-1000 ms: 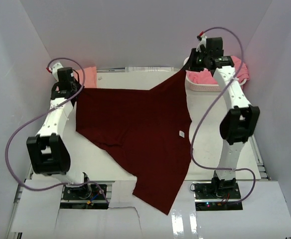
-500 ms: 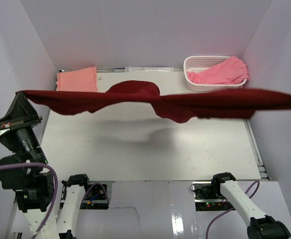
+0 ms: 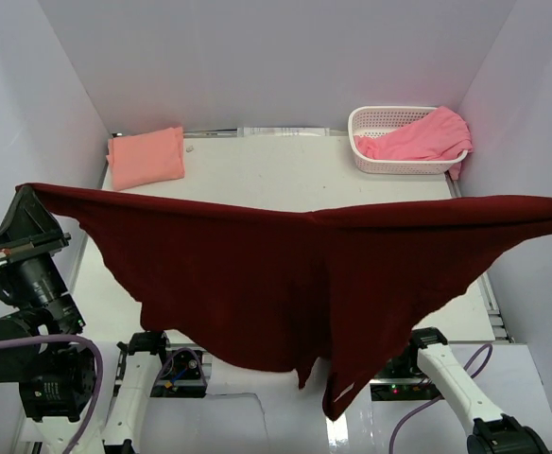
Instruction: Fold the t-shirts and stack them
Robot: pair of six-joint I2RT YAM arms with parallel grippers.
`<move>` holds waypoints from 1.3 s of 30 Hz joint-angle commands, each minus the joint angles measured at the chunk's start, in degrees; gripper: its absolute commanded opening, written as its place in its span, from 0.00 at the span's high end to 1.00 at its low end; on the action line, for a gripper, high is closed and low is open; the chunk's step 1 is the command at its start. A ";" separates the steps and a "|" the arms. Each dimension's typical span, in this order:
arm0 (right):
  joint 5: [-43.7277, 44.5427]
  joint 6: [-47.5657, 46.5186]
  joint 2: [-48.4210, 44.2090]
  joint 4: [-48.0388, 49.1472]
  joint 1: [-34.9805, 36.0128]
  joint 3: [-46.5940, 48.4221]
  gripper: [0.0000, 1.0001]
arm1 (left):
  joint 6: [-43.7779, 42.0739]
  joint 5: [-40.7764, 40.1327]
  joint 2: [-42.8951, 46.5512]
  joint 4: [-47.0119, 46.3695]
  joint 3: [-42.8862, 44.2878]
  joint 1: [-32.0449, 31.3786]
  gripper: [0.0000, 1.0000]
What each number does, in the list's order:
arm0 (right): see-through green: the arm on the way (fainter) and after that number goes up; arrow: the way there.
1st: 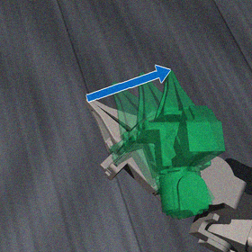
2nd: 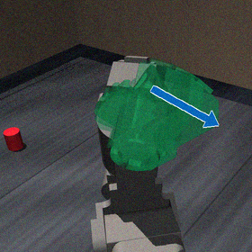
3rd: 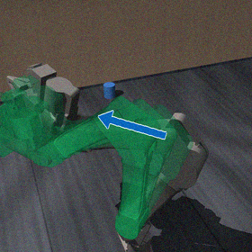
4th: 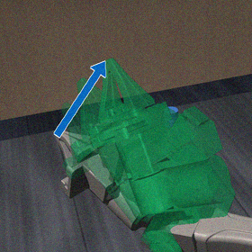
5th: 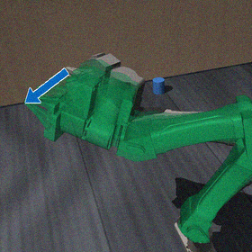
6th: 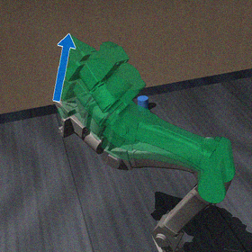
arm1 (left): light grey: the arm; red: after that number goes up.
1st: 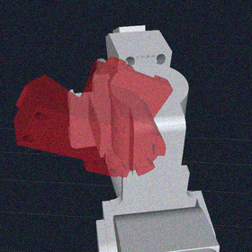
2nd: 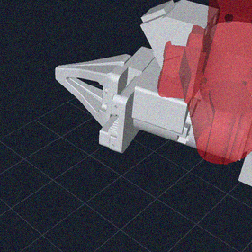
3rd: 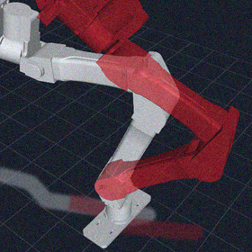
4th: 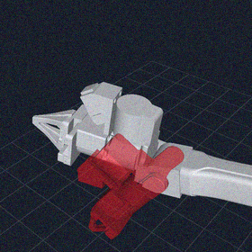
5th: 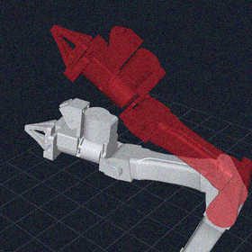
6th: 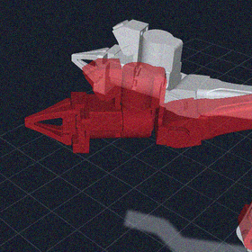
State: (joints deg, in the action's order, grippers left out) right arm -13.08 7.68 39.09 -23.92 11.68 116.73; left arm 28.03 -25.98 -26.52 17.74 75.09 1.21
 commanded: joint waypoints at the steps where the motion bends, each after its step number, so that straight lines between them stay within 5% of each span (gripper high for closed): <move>1: 7.72 4.25 2.38 2.31 0.18 -2.55 0.92 | -1.23 -2.25 -2.30 2.56 -1.43 -0.25 1.00; 5: 4.05 12.23 15.45 -10.06 0.18 -11.66 0.92 | 2.11 -0.13 -5.11 3.96 -12.66 -0.25 1.00; 10: -5.62 17.19 24.70 -1.76 0.27 -43.54 0.92 | 9.14 1.89 -15.20 6.00 -26.38 -0.25 1.00; 13: -6.17 17.02 34.53 0.98 0.36 -47.12 0.92 | 9.32 1.11 -26.62 4.33 -28.42 -0.25 1.00; 23: -8.45 11.39 68.54 -1.58 0.80 -28.95 0.92 | 5.99 1.36 -58.87 -6.29 -17.89 -0.16 1.00; 39: -9.24 9.72 93.79 -3.68 -0.95 2.70 0.92 | 1.85 5.14 -75.42 -12.29 -7.52 2.04 1.00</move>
State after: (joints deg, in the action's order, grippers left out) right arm -21.21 18.17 131.81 -27.00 12.36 113.21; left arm 30.41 -22.83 -101.23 7.90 63.59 1.98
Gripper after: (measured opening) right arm 0.084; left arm 0.006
